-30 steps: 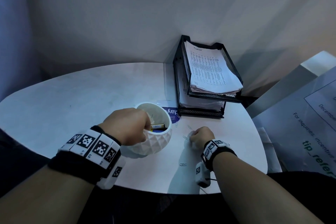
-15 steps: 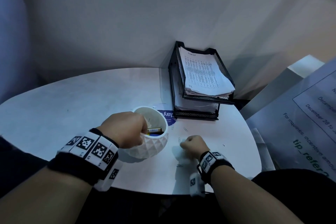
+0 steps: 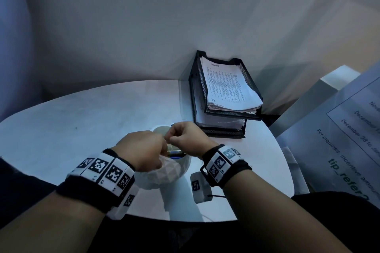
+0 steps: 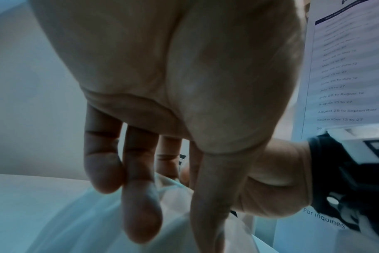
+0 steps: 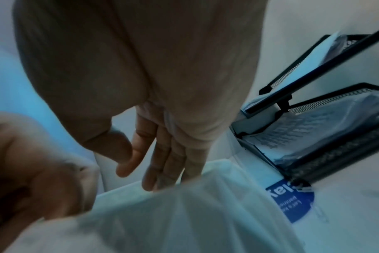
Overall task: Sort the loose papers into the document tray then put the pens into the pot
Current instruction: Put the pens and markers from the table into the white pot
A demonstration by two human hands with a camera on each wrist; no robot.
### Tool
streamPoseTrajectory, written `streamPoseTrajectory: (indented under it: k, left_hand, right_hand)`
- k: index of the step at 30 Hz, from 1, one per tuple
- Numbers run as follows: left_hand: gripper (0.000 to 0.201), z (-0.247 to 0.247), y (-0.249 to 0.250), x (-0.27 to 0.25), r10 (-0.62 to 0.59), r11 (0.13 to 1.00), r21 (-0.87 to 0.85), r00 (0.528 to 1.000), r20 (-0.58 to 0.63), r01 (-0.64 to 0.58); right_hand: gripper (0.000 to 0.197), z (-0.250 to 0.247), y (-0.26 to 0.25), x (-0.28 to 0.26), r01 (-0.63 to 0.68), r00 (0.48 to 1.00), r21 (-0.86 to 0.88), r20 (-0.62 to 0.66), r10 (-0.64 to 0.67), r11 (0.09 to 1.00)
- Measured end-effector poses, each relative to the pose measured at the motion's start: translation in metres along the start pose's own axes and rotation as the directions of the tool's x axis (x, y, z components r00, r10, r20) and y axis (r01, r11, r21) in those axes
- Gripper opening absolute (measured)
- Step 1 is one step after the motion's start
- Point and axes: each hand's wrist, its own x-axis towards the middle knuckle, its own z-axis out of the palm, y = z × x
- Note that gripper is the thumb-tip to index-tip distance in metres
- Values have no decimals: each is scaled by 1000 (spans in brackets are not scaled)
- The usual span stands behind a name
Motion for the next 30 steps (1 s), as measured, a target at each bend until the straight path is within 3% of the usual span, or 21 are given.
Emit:
streamPoseTrajectory:
  k: [3,6,8,13,15,16,19,22,24,30]
  left_hand:
    - [31,-1,-2,-1,-4,1000,-10,1000,-3,4]
    - [33,-1,-4,0,-16,999,-28,1000,-2,16]
    - [33,0,-5,0,-18,999,-31,1000,-3,18]
    - [30,2,-4,2,-21,999,-38,1000,-5,21]
    - [29,3,-4,2,-24,999,-38,1000,-9,23]
    - [29,4,-5,3,-28,999,-39,1000,-9,27]
    - [29,6,-6,3,-39,998,-45,999,-5,38]
    - [29,7,-7,3,-40,998,-46,999,-7,40]
    - [29,8,-7,4,-44,998,-48,999,-4,44]
    - [29,8,-7,6,-45,998,-49,999,2,45]
  right_hand:
    - [33,3,4,-2,-19,999,162,-35,25,987]
    - [31,-9,13,-2,-17,979,517,-164,118,856]
    - [30,-24,28,0,-2,931,609,-288,223,793]
    - [7,-57,100,9,-219,745,625,-389,542,749]
    - [8,-64,129,11,-390,672,447,-460,581,805]
    - [10,-65,139,11,-470,667,316,-485,566,824]
    - [13,-56,152,5,-560,721,23,-480,500,828]
    - [13,-41,154,7,-505,813,-194,-433,389,841]
    - [21,-31,153,10,-488,847,-331,-404,346,808]
    - [27,-24,152,11,-480,866,-467,-386,317,742]
